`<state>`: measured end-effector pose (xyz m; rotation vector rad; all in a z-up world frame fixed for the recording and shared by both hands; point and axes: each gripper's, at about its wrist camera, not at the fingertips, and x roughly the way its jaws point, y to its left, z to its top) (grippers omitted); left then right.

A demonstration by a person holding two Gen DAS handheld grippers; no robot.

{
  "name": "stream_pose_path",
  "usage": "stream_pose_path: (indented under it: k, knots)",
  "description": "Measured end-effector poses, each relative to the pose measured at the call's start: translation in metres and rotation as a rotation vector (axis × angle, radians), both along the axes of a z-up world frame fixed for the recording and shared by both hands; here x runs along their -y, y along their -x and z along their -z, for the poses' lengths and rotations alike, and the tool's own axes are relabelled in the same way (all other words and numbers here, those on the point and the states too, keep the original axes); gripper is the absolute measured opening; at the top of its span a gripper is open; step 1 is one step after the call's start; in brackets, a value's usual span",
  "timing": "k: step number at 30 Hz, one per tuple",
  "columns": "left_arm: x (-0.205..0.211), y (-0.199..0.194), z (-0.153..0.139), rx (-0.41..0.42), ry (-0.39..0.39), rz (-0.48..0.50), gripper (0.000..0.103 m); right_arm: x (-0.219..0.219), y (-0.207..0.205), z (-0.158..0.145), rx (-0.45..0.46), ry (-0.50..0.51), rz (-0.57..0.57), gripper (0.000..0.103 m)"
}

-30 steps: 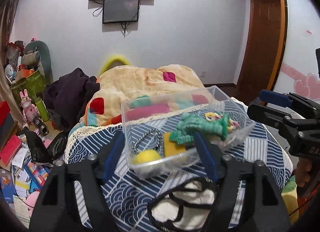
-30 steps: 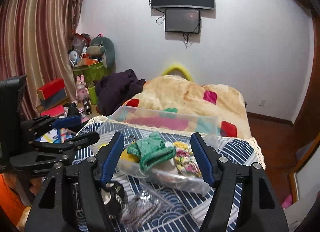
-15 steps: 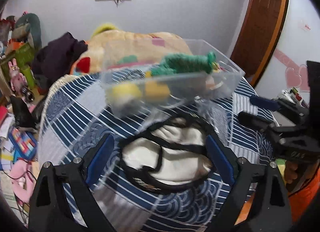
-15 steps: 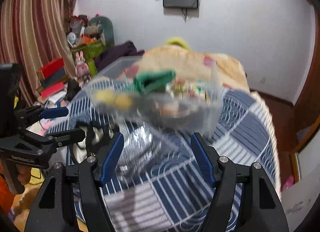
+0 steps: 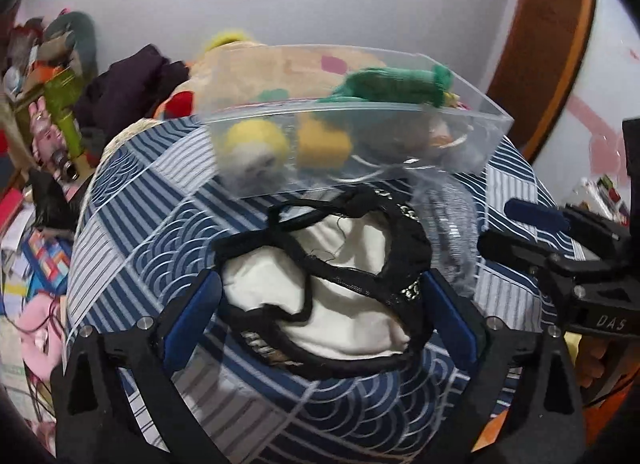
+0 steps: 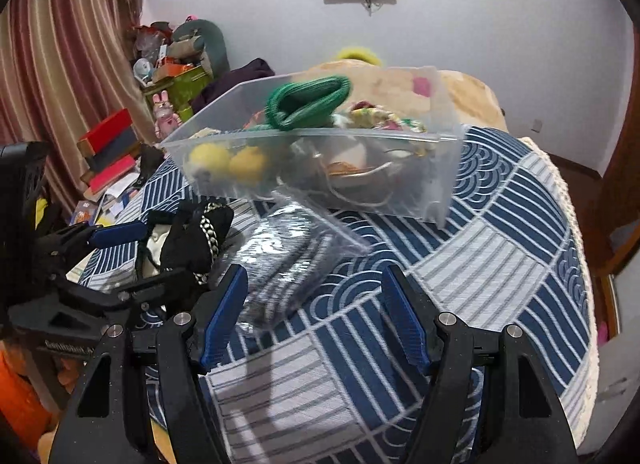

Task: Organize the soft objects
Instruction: 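Grasp black lace lingerie with left tool while right tool grasps bagged grey glove, then drop lingerie into clear box with left tool while right tool drops bagged glove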

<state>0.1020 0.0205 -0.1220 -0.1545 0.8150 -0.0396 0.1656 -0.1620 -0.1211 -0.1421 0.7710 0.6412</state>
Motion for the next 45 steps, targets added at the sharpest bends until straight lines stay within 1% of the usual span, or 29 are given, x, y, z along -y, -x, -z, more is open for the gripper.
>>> stream_pose_path:
  k: [2,5,6,8,9,10,11,12,13,14,15,16,18,19,21,22,24,27,31,36,38,43,45]
  knots:
    - [-0.009,0.002,0.001,0.004,-0.004,-0.024,0.102,-0.008,0.000,0.004,-0.007,0.009,-0.017,0.066]
    - [-0.019,0.002,0.008,-0.012,-0.014,-0.044,0.102,-0.019,-0.003,0.010,-0.022,0.024,-0.037,0.066]
    - [-0.022,0.001,0.012,-0.019,-0.007,-0.050,0.103,-0.021,-0.004,0.012,-0.028,0.029,-0.042,0.066]
    - [-0.027,0.000,0.019,-0.033,0.047,-0.052,0.103,-0.023,-0.005,0.017,-0.037,0.035,-0.048,0.064]
    - [-0.030,0.000,0.022,-0.035,0.073,-0.054,0.103,-0.024,-0.005,0.018,-0.040,0.034,-0.050,0.061]
    - [-0.031,-0.001,0.023,-0.035,0.091,-0.051,0.103,-0.024,-0.005,0.019,-0.045,0.035,-0.054,0.052]
    - [-0.032,-0.001,0.024,-0.031,0.095,-0.046,0.102,-0.023,-0.005,0.019,-0.047,0.036,-0.056,0.045]
    - [-0.031,-0.001,0.024,-0.027,0.093,-0.042,0.101,-0.022,-0.005,0.019,-0.044,0.035,-0.055,0.042]
    - [-0.029,-0.001,0.024,-0.021,0.096,-0.033,0.099,-0.020,-0.005,0.019,-0.040,0.031,-0.053,0.037]
    - [-0.029,-0.001,0.024,-0.016,0.103,-0.021,0.093,-0.018,-0.004,0.018,-0.041,0.025,-0.052,0.031]
    - [-0.027,0.000,0.023,-0.011,0.110,-0.003,0.084,-0.016,-0.004,0.017,-0.043,0.017,-0.051,0.029]
    - [-0.025,0.000,0.022,-0.007,0.111,0.012,0.079,-0.013,-0.004,0.017,-0.042,0.008,-0.046,0.027]
    - [-0.019,0.001,0.019,0.001,0.109,0.038,0.063,-0.009,-0.002,0.015,-0.035,0.001,-0.037,0.025]
    - [-0.016,0.001,0.018,0.004,0.107,0.050,0.059,-0.007,0.000,0.013,-0.032,-0.004,-0.033,0.024]
    - [-0.010,0.000,0.014,0.009,0.111,0.070,0.041,-0.001,0.004,0.009,-0.021,-0.013,-0.029,0.023]
    - [-0.009,0.001,0.012,0.017,0.115,0.077,0.038,0.002,0.007,0.006,-0.010,-0.019,-0.027,0.023]
    - [-0.009,0.003,0.008,0.027,0.113,0.078,0.029,0.008,0.012,0.000,0.007,-0.033,-0.021,0.023]
    - [-0.009,0.007,-0.002,0.044,0.122,0.084,0.023,0.015,0.016,-0.010,0.030,-0.057,-0.014,0.023]
    - [-0.012,0.013,-0.020,0.089,0.118,0.084,0.022,0.022,0.022,-0.027,0.080,-0.081,-0.001,0.023]
    - [-0.018,0.019,-0.053,0.177,0.101,0.077,0.021,0.026,0.026,-0.050,0.152,-0.102,0.011,0.023]
    - [-0.021,0.019,-0.070,0.222,0.082,0.067,0.021,0.024,0.025,-0.057,0.178,-0.112,0.018,0.023]
    - [-0.028,0.006,-0.098,0.292,0.044,0.039,0.022,0.024,0.016,-0.079,0.249,-0.124,0.052,0.023]
    - [-0.029,-0.002,-0.106,0.310,0.024,0.026,0.022,0.023,0.006,-0.084,0.271,-0.119,0.064,0.023]
